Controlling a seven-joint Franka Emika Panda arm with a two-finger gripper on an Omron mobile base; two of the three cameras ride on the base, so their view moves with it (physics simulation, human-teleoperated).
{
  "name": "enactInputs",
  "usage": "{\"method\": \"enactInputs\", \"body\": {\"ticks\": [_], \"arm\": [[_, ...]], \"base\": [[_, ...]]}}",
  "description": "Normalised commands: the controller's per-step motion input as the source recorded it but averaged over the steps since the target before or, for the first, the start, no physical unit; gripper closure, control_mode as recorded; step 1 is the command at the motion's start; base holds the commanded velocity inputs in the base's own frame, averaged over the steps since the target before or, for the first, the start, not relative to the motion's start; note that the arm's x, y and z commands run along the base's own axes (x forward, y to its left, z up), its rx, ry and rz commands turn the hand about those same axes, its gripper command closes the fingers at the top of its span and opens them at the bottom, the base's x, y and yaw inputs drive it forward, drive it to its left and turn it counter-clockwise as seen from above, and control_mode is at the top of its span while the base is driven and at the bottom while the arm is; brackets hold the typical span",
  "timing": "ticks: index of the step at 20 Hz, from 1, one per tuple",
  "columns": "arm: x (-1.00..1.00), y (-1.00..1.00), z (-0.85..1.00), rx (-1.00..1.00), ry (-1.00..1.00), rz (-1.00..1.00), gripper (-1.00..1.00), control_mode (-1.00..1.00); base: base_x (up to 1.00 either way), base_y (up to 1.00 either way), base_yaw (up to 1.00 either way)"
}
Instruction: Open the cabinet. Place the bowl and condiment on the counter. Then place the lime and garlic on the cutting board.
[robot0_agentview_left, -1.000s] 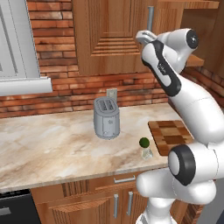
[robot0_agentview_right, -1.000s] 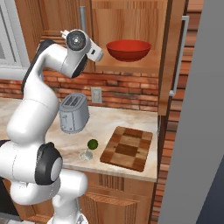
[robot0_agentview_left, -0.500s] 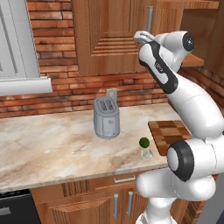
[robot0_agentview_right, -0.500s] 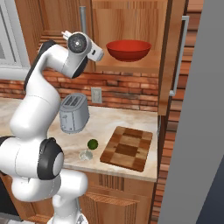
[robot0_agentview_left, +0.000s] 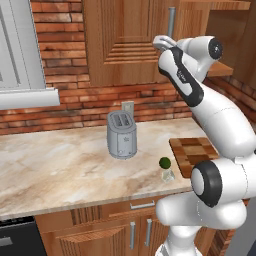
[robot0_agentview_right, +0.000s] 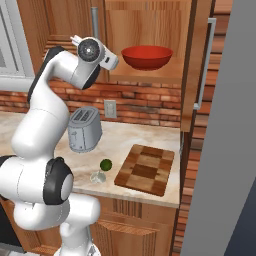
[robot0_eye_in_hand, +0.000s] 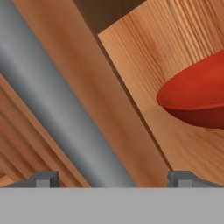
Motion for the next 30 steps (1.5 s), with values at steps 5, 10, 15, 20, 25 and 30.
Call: {"method": "enactInputs", "body": {"ticks": [5,10,15,20,25,30], "arm": [[0.32,0.16,-0.11,0.00,0.00,0.00,1.00,-1.00],[0.45,0.32,-0.12,0.00,0.00,0.00,1.00,-1.00],[0.44,0.52,-0.14,0.00,0.00,0.00,1.00,-1.00],[0.39,0.80,-0.18,0.00,0.01,0.04,1.00,-1.00],[0.40,0.92,-0.21,0.00,0.06,0.08,1.00,-1.00],[0.41,0.91,-0.24,0.00,0.08,0.08,1.00,-1.00]], "base": [[0.00,0.00,0.00],[0.00,0.00,0.00],[0.00,0.00,0.00],[0.00,0.00,0.00],[0.00,0.00,0.00],[0.00,0.00,0.00]]}}
